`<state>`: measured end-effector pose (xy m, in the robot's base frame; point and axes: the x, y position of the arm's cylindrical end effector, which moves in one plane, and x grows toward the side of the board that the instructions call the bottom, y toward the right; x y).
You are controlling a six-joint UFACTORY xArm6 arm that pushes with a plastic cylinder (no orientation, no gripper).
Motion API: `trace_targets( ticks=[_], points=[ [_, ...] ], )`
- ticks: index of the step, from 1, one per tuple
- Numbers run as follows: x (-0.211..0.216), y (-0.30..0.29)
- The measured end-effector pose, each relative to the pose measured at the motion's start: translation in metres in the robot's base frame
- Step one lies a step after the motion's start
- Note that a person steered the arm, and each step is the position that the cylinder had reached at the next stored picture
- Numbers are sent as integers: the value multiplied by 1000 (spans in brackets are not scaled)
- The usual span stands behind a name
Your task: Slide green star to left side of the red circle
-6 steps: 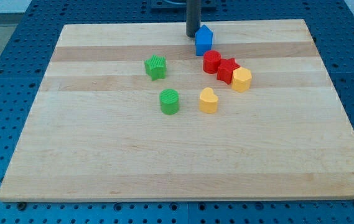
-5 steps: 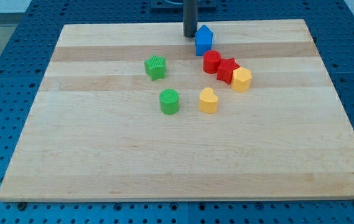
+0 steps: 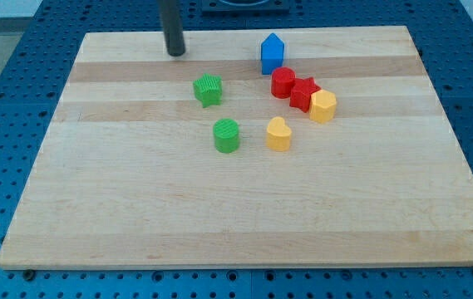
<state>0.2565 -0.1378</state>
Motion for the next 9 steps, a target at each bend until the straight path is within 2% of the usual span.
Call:
trace_targets(
  ticks=[1, 3, 4, 5, 7, 9],
  points=[
    [41, -24],
    [121, -24],
    [132, -3],
    [125, 26],
    [97, 32],
    [97, 83]
  ],
)
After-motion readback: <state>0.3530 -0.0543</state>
